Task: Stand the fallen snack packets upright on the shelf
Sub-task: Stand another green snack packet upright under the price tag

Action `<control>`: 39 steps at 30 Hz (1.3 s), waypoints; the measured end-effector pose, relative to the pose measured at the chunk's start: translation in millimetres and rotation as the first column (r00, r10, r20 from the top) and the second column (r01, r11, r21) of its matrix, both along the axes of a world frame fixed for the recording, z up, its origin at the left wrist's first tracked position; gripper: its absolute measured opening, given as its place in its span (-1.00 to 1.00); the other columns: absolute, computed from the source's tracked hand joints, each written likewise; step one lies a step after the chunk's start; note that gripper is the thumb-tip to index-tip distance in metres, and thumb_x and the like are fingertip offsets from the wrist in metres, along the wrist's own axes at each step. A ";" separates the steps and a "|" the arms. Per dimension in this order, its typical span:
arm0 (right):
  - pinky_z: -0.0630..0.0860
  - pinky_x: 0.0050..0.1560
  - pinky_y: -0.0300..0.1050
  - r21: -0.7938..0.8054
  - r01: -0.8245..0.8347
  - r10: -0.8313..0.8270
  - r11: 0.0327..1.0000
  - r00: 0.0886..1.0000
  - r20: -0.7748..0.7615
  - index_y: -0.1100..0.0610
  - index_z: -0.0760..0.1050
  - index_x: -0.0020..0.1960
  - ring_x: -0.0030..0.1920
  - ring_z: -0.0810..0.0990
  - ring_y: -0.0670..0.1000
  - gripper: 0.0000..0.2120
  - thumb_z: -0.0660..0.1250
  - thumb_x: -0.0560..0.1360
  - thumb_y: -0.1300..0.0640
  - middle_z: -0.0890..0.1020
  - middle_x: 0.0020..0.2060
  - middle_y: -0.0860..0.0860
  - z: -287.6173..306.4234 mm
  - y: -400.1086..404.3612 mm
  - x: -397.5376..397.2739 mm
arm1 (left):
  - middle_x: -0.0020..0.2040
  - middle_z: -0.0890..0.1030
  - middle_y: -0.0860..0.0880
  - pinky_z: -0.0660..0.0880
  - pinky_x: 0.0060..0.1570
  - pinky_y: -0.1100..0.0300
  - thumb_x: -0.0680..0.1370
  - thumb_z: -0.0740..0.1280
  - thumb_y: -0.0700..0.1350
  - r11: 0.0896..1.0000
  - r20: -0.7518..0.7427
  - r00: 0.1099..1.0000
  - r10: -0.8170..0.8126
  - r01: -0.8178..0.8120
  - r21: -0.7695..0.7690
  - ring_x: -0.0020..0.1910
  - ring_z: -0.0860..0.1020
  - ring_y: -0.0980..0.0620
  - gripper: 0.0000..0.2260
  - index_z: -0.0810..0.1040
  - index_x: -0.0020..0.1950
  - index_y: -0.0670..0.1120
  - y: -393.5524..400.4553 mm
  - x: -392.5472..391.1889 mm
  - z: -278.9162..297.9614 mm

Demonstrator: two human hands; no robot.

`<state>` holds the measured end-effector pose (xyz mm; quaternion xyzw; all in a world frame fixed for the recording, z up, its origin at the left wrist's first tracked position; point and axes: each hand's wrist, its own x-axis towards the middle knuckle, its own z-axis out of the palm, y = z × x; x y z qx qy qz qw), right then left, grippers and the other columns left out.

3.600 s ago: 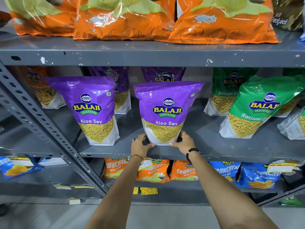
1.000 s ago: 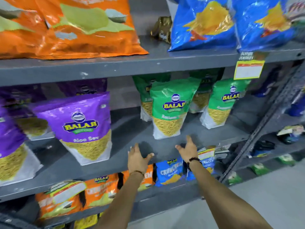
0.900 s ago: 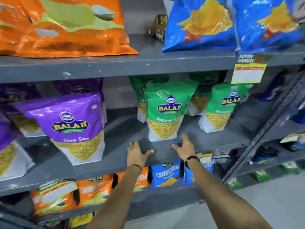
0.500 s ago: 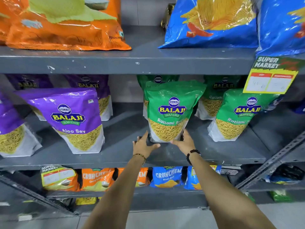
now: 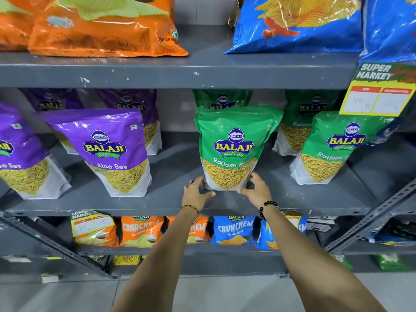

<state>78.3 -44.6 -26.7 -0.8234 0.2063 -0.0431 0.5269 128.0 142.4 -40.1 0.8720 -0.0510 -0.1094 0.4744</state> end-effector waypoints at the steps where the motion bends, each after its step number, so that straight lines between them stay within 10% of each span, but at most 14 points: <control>1: 0.49 0.17 0.00 -0.001 0.002 -0.002 1.000 1.000 0.001 0.16 0.44 0.19 0.14 0.57 0.12 -0.54 0.47 0.34 0.27 0.62 0.15 0.11 0.1 -0.2 -2.4 | 0.29 0.53 -0.17 0.25 0.41 -0.20 0.41 0.45 -0.14 1.000 -0.003 1.000 0.008 -0.008 0.000 0.30 0.43 -0.21 -0.48 0.39 0.34 -0.07 0.2 -1.5 0.1; 39: 0.47 0.17 -0.03 -0.041 0.010 -0.012 0.999 0.998 -0.056 0.16 0.49 0.14 0.16 0.56 0.10 -0.52 0.54 0.27 0.15 0.63 0.14 0.10 -0.2 -3.2 -5.2 | 0.23 0.59 -0.14 0.37 0.34 -0.17 0.41 0.45 -0.10 1.000 -0.009 1.000 0.028 -0.028 -0.010 0.21 0.52 -0.16 -0.57 0.47 0.25 -0.11 -2.1 -6.7 6.8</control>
